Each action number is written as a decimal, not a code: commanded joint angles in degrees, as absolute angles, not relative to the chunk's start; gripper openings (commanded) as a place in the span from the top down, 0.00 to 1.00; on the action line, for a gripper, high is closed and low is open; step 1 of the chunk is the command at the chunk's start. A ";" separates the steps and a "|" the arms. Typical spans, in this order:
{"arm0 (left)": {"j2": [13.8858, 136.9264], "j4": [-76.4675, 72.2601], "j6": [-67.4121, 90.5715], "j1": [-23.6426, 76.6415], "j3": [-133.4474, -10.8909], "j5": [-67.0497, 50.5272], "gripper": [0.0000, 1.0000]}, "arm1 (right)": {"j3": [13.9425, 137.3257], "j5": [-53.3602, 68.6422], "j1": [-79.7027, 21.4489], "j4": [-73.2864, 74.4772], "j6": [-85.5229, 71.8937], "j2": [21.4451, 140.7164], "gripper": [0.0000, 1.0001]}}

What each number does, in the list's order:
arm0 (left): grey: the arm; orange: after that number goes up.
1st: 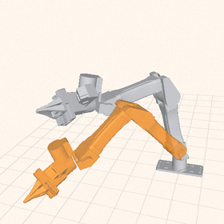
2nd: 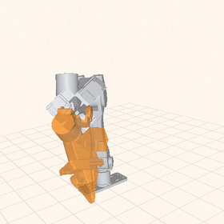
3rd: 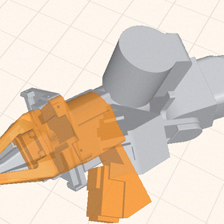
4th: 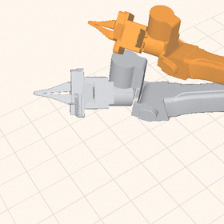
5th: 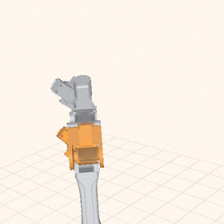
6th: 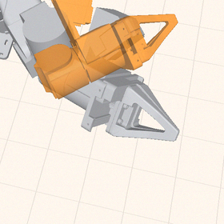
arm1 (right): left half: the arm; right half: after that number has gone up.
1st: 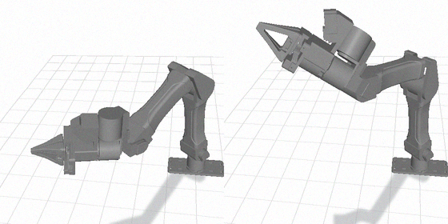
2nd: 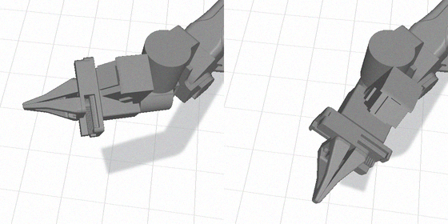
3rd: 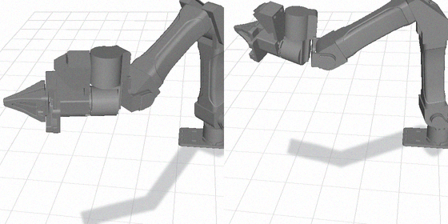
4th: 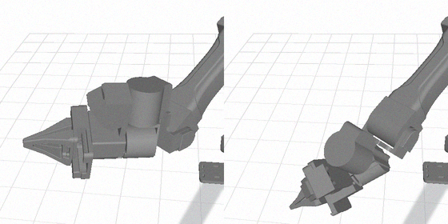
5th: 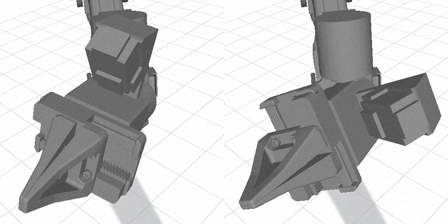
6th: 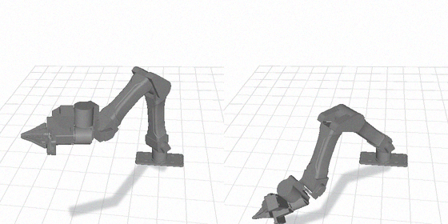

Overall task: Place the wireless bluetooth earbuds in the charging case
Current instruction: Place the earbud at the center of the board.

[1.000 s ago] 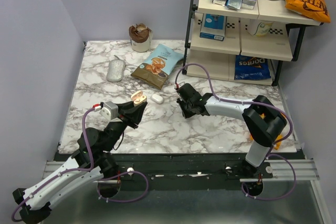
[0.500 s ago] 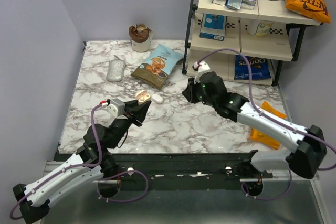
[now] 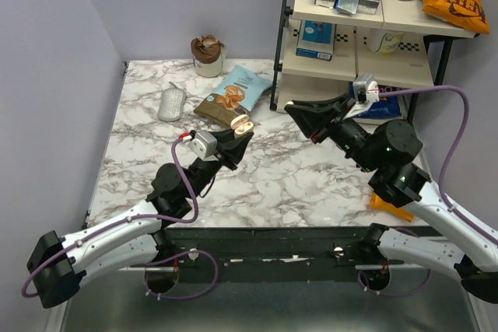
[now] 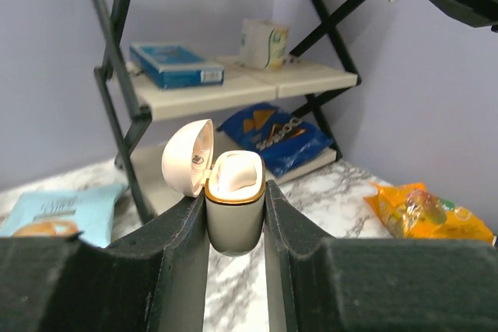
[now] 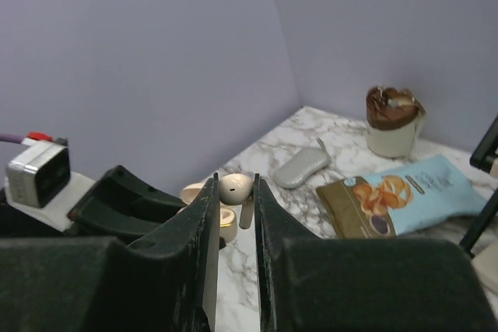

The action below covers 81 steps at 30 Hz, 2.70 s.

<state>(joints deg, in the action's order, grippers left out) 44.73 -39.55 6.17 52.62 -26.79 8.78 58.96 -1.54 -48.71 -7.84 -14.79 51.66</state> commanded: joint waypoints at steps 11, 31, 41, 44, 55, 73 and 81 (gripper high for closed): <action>59.94 -65.48 7.47 52.47 -37.26 -6.15 1.00 | 58.71 5.45 -50.01 -16.17 -11.69 49.75 0.99; 62.84 -63.02 9.05 52.47 -40.52 -8.26 1.00 | 62.31 6.94 -50.71 -15.38 -11.78 54.14 0.99; 62.05 -62.40 9.49 52.56 -40.17 -8.44 1.00 | 61.87 5.10 -50.80 -15.91 -11.08 55.20 0.99; 61.96 -62.49 9.49 52.47 -39.90 -8.52 1.00 | 61.61 4.31 -50.71 -16.08 -10.81 55.28 0.99; 61.44 -62.67 9.67 52.47 -39.38 -8.17 1.00 | 60.73 3.60 -50.71 -15.47 -9.14 55.81 0.99; 61.35 -60.74 9.23 52.56 -40.34 -7.56 1.00 | 58.62 1.68 -50.80 -13.97 -1.67 53.09 0.99; 61.44 -60.56 10.02 52.47 -40.43 -8.00 1.00 | 58.89 0.70 -50.71 -15.12 1.93 53.09 0.99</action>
<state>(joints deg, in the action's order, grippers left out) 62.46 -58.22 9.47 52.56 -39.42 -6.85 59.16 2.63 -50.59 -13.93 -1.34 53.32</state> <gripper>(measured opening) 0.357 0.265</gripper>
